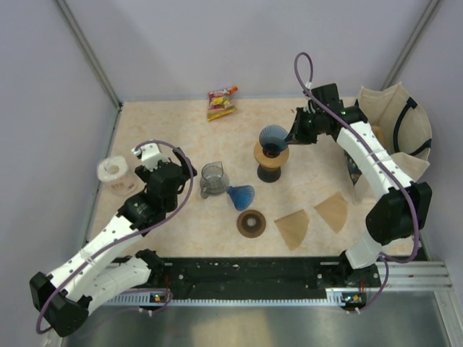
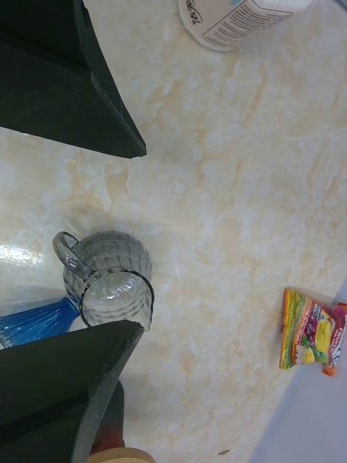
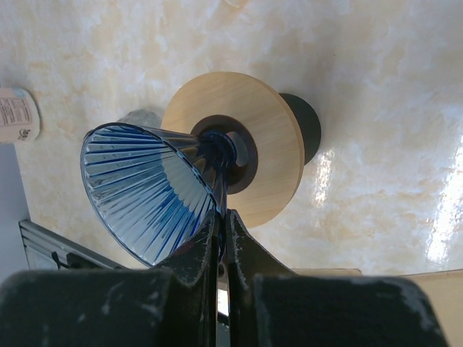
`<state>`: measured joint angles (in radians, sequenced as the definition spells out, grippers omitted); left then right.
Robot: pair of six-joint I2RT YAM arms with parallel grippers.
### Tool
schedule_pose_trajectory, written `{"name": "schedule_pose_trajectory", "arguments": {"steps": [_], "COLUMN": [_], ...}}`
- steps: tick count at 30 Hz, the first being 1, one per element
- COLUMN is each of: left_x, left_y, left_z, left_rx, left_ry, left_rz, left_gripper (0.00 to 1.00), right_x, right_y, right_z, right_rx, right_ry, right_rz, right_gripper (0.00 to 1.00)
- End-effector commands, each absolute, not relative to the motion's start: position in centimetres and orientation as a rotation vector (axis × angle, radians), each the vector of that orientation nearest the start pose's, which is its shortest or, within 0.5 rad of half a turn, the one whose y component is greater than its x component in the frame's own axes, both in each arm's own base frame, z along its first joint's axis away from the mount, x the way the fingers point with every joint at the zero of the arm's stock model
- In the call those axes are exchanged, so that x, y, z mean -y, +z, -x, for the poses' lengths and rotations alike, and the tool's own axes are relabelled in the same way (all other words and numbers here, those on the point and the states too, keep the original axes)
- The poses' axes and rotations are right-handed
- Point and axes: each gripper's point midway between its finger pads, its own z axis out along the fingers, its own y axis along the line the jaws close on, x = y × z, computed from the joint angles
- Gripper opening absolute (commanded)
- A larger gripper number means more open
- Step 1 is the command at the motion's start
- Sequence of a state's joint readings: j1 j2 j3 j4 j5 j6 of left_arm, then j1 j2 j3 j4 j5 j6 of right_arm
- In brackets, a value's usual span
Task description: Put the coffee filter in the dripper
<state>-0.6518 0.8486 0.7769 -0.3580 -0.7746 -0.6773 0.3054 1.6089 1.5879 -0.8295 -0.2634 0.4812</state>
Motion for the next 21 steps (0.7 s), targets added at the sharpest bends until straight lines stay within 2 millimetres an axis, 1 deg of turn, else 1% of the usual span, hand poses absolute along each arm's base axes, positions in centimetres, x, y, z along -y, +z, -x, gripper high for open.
{"name": "schedule_pose_trajectory", "arguments": {"steps": [1,7,13,17,21], "left_x": [8.9,8.9,8.9,8.7,8.6], "left_y": [23.9,23.7,23.6,23.7,23.7], "left_z": [-28.9,-28.9,-29.0,-29.0,-28.9], "left_rx": [-1.790,-1.794,-1.799,-1.789,-1.787], "left_ry": [-0.150,-0.142,-0.133,-0.127,-0.122], "left_rz": [0.492,0.488,0.486,0.500,0.502], "left_gripper": [0.99,0.99,0.99,0.99,0.99], "right_x": [-18.5,-17.9,-18.1,-17.9,-17.4], "right_y": [24.6,23.5,22.2,21.4,20.0], "right_z": [-38.0,-38.0,-38.0,-38.2,-38.3], "right_rx": [-2.444,-2.478,-2.522,-2.539,-2.574], "right_ry": [0.665,0.618,0.615,0.596,0.544], "right_rz": [-0.063,-0.073,-0.061,-0.057,-0.080], "right_gripper": [0.00,0.00,0.00,0.00,0.00]}}
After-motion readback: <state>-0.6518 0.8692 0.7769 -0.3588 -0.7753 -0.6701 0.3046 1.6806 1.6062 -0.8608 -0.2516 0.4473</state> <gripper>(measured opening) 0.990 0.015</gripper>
